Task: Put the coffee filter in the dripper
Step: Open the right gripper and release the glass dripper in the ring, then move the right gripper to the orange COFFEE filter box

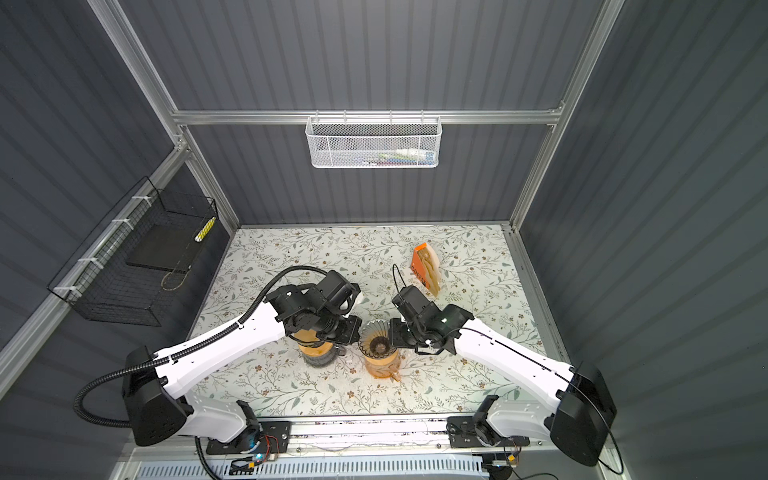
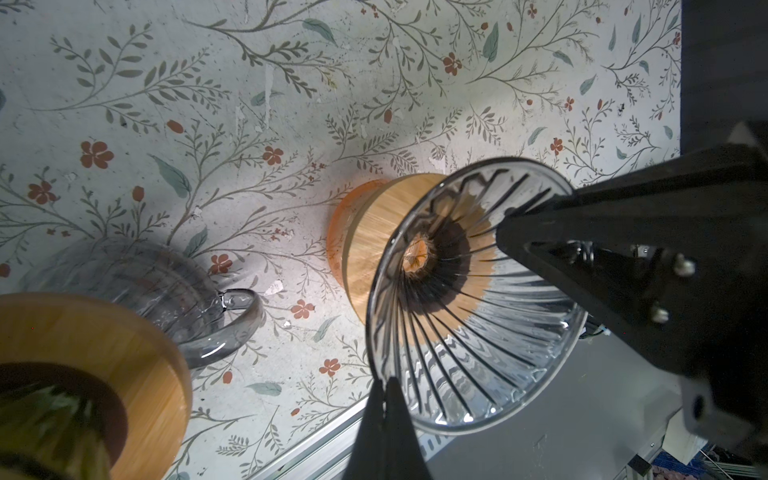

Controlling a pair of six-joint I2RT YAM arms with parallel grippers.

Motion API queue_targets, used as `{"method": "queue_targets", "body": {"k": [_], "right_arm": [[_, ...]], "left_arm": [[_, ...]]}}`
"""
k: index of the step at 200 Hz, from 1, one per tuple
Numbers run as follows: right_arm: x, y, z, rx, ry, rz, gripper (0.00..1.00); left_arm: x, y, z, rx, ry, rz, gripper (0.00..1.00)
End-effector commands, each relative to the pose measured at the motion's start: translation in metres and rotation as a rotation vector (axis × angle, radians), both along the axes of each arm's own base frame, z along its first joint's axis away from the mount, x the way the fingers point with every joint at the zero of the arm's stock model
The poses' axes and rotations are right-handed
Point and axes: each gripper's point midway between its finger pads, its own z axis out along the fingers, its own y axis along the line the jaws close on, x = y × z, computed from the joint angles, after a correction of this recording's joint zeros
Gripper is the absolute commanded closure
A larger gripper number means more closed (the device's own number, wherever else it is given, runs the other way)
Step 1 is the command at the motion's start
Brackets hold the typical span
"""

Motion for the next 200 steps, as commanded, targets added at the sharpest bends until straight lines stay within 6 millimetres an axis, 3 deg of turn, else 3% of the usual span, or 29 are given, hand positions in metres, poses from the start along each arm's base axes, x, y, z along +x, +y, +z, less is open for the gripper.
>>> {"method": "queue_targets", "body": {"k": [1,55,86,191,200], "right_arm": [[-0.007,-0.012,-0.010,-0.084,0.020,0.009,0.87],[-0.005,-0.010,-0.001,-0.066,0.005,0.010,0.73],[-0.004,-0.010,0.007,-0.053,-0.011,0.007,0.70],[-0.002,-0.021,0.059,-0.013,-0.111,-0.014,0.60],[-0.004,-0.025,0.073,0.011,-0.146,-0.019,0.60]], "left_arm": [[-0.004,-0.014,0.011,-0.047,0.003,-0.023,0.97],[0.000,-0.011,0.026,-0.065,-0.040,-0.002,0.92],[0.002,-0.011,0.032,-0.076,-0.060,0.008,0.89],[0.025,-0.005,0.062,-0.092,-0.188,0.100,0.84],[0.027,-0.004,0.064,-0.095,-0.196,0.115,0.84]]}}
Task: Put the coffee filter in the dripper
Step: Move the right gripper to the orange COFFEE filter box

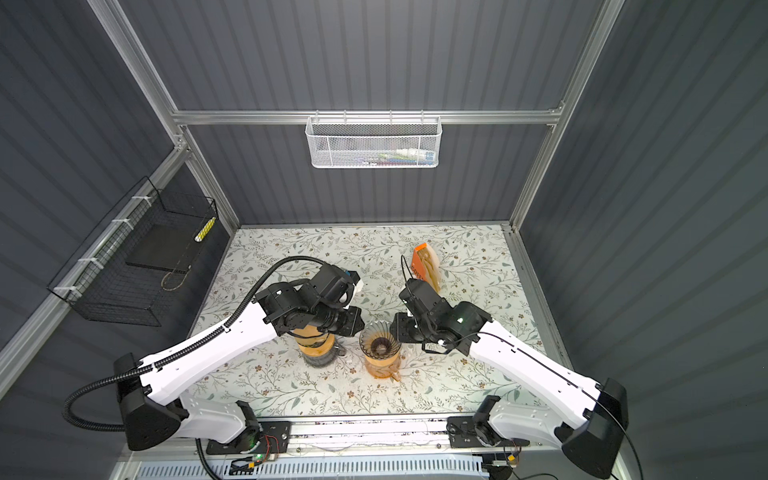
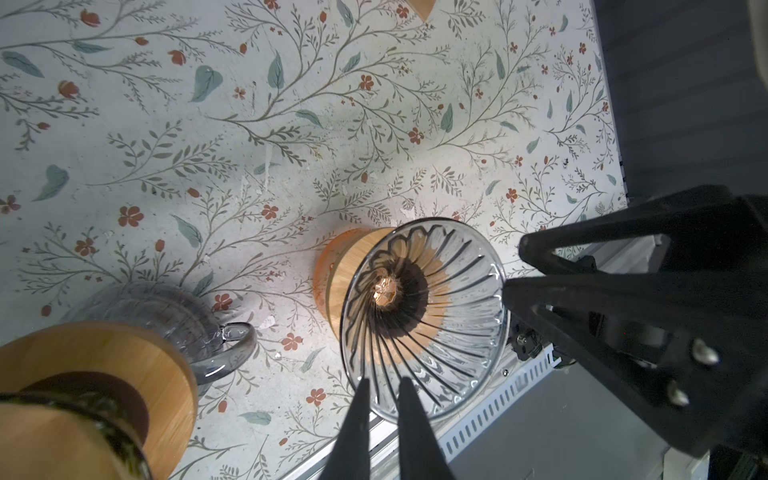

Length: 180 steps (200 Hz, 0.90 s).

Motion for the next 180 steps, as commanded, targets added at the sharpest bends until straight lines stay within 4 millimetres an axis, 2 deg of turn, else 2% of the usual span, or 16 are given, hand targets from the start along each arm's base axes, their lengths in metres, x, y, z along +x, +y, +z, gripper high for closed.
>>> {"method": "queue_targets", "body": {"k": [1,42,86,123,127,151,180], "right_arm": [[-0.002,-0.012,0.020,-0.007,-0.050,-0.009,0.60],[0.005,-0.030,0.044,0.033,-0.099,-0.024,0.62],[0.035,-0.069,0.042,-0.005,-0.146,-0.105,0.69],[0.080,-0.092,0.019,-0.053,-0.155,-0.153,0.75],[0.087,-0.093,0.010,-0.067,-0.136,-0.156,0.75],[0.124,-0.106,-0.011,-0.102,-0.130,-0.198,0.76],[0.166,-0.110,-0.033,-0.128,-0.104,-0.206,0.77]], "left_arm": [[0.010,0.004,0.022,-0.029,-0.061,0.060,0.84],[0.021,0.004,0.031,-0.064,-0.086,0.125,0.82],[0.046,0.008,0.040,-0.157,-0.094,0.224,0.81],[0.068,0.010,0.040,-0.262,-0.068,0.281,0.80],[0.070,0.010,0.040,-0.265,-0.068,0.284,0.80],[0.079,0.013,0.041,-0.258,-0.088,0.292,0.80],[0.088,0.015,0.040,-0.251,-0.098,0.305,0.80]]}}
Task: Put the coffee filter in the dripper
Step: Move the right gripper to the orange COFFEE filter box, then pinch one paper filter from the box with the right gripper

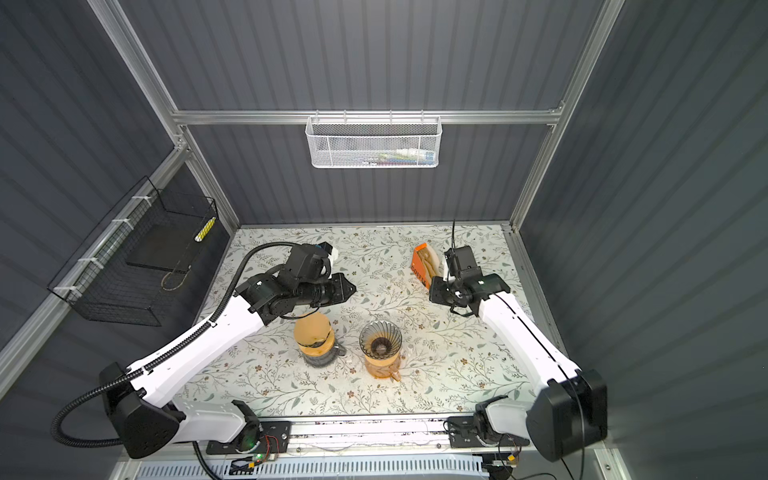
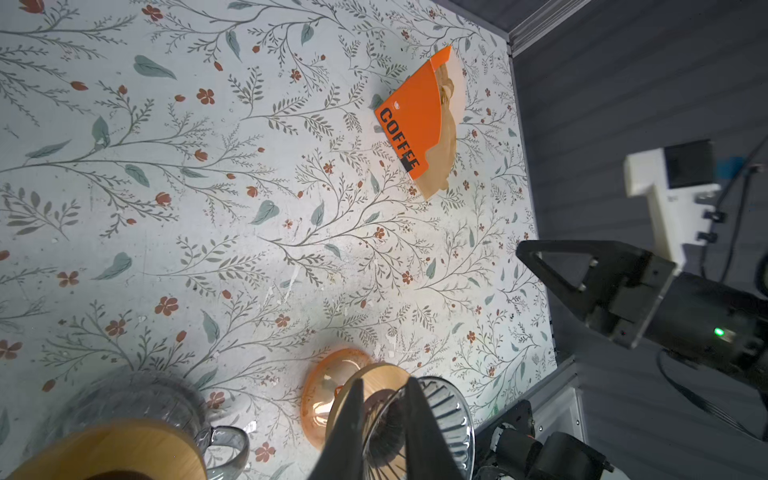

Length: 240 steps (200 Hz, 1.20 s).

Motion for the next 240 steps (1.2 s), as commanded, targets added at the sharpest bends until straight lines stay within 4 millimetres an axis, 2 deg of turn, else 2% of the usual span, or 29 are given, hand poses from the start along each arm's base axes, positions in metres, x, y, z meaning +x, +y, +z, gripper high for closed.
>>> {"method": "queue_targets", "body": {"k": [1,32,67,97,240], "right_arm": [[0.037,0.002,-0.001,-0.011,-0.053,0.040,0.77],[0.072,0.000,-0.025,-0.066,-0.012,0.054,0.79],[0.091,0.000,-0.039,-0.097,-0.004,0.060,0.79],[0.098,-0.001,-0.049,-0.113,0.013,0.061,0.74],[0.112,-0.002,-0.069,-0.143,0.041,0.065,0.79]], "left_arm": [[0.007,-0.003,0.002,-0.016,-0.010,-0.004,0.80],[0.016,0.000,-0.001,-0.012,-0.005,0.009,0.80],[0.023,0.000,-0.008,-0.004,0.006,0.010,0.81],[0.025,-0.001,-0.016,-0.008,0.029,0.010,0.81],[0.025,0.006,-0.019,-0.012,0.041,0.026,0.81]]}}
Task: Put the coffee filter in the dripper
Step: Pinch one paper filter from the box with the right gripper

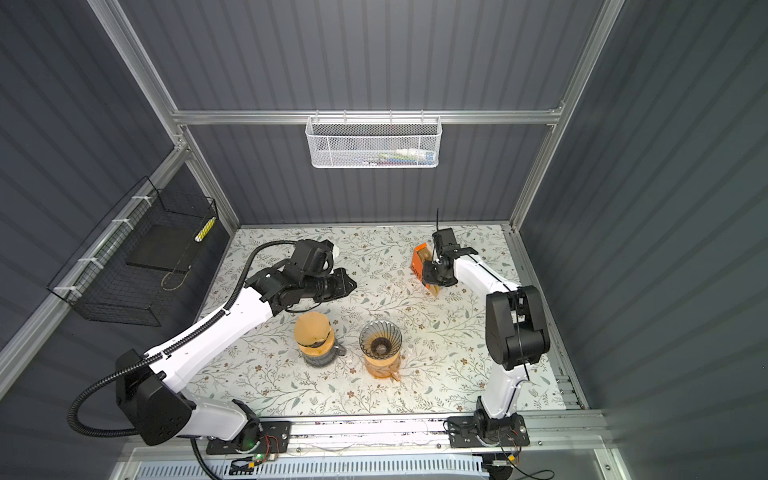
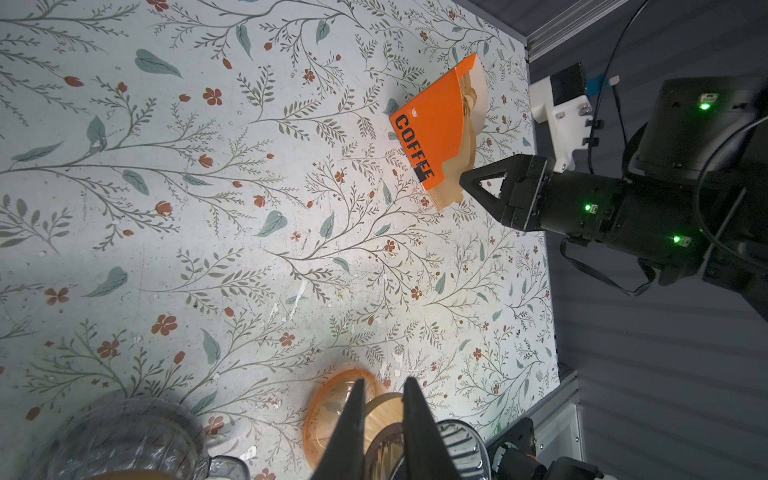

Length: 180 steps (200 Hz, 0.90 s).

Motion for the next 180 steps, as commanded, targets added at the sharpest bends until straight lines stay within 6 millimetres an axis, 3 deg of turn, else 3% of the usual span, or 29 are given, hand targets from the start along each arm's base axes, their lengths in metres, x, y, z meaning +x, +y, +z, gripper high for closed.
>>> {"method": "queue_targets", "body": {"k": [1,102,180], "right_arm": [[0.011,-0.003,0.002,-0.021,-0.018,0.002,0.79],[0.022,0.001,-0.006,-0.020,-0.003,0.006,0.81],[0.021,-0.001,-0.005,-0.034,0.002,0.004,0.95]], "left_arm": [[-0.001,0.003,0.001,-0.010,-0.004,-0.004,0.81],[0.003,0.001,-0.004,-0.011,0.010,-0.008,0.81],[0.003,0.002,-0.002,-0.018,0.008,-0.011,0.81]]}}
